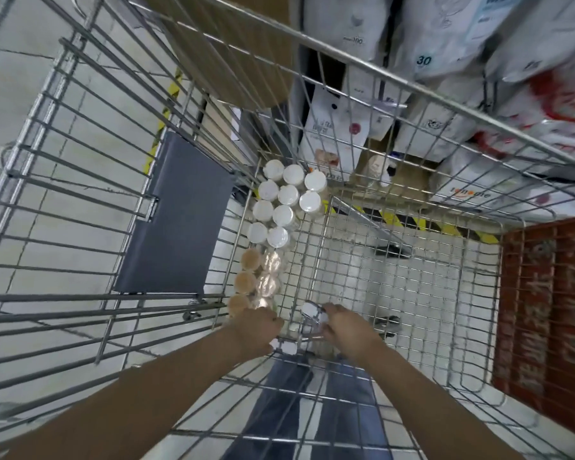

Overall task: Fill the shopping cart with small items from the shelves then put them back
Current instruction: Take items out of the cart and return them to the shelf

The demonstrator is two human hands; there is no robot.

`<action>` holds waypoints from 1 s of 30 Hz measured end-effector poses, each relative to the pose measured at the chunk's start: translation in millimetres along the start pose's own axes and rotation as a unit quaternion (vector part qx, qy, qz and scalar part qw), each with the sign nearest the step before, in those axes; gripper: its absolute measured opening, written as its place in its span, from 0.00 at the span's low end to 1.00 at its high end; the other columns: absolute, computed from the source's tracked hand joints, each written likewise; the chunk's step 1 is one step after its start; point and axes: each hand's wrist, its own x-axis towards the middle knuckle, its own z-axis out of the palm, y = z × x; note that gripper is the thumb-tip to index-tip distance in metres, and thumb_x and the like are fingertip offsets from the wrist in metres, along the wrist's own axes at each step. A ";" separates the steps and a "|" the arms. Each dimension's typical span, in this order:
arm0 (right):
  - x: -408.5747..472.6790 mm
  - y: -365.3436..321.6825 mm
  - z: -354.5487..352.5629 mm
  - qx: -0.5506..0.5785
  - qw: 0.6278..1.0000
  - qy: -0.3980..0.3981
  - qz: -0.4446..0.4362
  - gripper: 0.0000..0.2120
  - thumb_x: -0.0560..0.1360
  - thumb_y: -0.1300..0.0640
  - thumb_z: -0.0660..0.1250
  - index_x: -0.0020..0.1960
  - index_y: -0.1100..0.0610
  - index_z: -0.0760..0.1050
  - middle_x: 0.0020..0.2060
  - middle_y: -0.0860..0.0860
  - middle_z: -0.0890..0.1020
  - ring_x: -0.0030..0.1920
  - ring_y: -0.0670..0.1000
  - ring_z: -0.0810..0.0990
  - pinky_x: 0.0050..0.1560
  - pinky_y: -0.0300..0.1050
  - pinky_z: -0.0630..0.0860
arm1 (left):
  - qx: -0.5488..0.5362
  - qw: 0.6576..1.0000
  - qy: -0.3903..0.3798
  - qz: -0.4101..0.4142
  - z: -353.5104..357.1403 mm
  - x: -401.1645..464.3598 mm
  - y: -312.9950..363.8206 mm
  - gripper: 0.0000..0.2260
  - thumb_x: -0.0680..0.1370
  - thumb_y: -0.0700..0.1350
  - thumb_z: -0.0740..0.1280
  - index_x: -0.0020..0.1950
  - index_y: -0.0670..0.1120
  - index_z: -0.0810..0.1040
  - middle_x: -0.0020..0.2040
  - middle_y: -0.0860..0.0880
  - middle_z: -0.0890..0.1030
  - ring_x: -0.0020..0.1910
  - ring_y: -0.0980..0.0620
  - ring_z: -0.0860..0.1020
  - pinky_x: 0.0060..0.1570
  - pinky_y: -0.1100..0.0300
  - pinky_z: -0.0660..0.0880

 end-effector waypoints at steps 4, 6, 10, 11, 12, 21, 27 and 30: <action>-17.0 13.7 -10.0 0.044 0.998 0.025 0.035 0.15 0.81 0.53 0.58 0.65 0.59 0.66 0.44 0.52 0.75 0.40 0.51 0.73 0.35 0.40 0.67 | 0.069 0.997 -0.026 0.026 10.0 16.2 2.2 0.17 0.76 0.39 0.65 0.64 0.41 0.70 0.59 0.42 0.75 0.58 0.43 0.74 0.56 0.48 0.74; -25.1 16.5 -12.4 0.067 0.996 0.035 0.040 0.15 0.80 0.52 0.58 0.63 0.59 0.66 0.42 0.52 0.75 0.39 0.51 0.74 0.30 0.36 0.63 | 0.082 0.996 -0.024 0.030 14.4 19.9 0.5 0.17 0.75 0.37 0.65 0.63 0.42 0.70 0.55 0.42 0.78 0.55 0.42 0.76 0.54 0.47 0.75; -34.4 20.0 -12.5 0.060 0.996 0.056 0.046 0.15 0.80 0.53 0.58 0.65 0.57 0.66 0.42 0.52 0.75 0.39 0.52 0.73 0.29 0.36 0.61 | 0.114 0.993 -0.020 0.039 19.9 23.9 -3.5 0.15 0.75 0.37 0.65 0.62 0.43 0.72 0.47 0.44 0.80 0.47 0.42 0.77 0.48 0.46 0.76; -36.4 19.7 -13.4 0.061 0.995 0.060 0.050 0.15 0.80 0.53 0.57 0.65 0.57 0.65 0.43 0.52 0.76 0.39 0.52 0.73 0.29 0.37 0.62 | 0.116 0.992 -0.016 0.043 15.9 22.9 -2.1 0.14 0.76 0.39 0.64 0.61 0.43 0.72 0.47 0.44 0.80 0.47 0.43 0.77 0.49 0.46 0.75; -38.8 19.1 -14.7 0.066 0.994 0.065 0.056 0.15 0.80 0.53 0.57 0.65 0.57 0.65 0.44 0.53 0.76 0.39 0.52 0.73 0.31 0.40 0.64 | 0.114 0.992 -0.004 0.047 13.1 22.0 -1.4 0.12 0.76 0.41 0.64 0.60 0.43 0.73 0.48 0.45 0.80 0.48 0.44 0.77 0.49 0.49 0.74; -93.2 13.4 -49.5 0.223 0.944 0.215 0.118 0.11 0.81 0.50 0.56 0.56 0.54 0.72 0.36 0.50 0.79 0.34 0.50 0.76 0.33 0.46 0.69 | -0.336 0.929 0.151 -0.031 -56.8 -26.5 18.2 0.13 0.74 0.60 0.67 0.54 0.56 0.71 0.45 0.58 0.79 0.43 0.60 0.78 0.46 0.56 0.78; -160.3 -4.3 -83.8 0.386 0.844 0.356 0.110 0.09 0.78 0.50 0.57 0.51 0.47 0.75 0.34 0.52 0.81 0.36 0.54 0.80 0.37 0.58 0.76 | -0.556 0.782 0.281 -0.032 -122.8 -85.9 43.9 0.12 0.75 0.42 0.70 0.52 0.59 0.77 0.54 0.51 0.77 0.45 0.59 0.80 0.43 0.67 0.76; -192.7 -12.8 -102.0 0.439 0.799 0.400 0.094 0.09 0.81 0.55 0.58 0.56 0.51 0.76 0.39 0.49 0.82 0.38 0.47 0.81 0.37 0.50 0.80 | -0.591 0.751 0.294 -0.009 -163.3 -117.9 64.9 0.12 0.77 0.37 0.67 0.52 0.53 0.77 0.47 0.55 0.80 0.42 0.60 0.77 0.42 0.69 0.73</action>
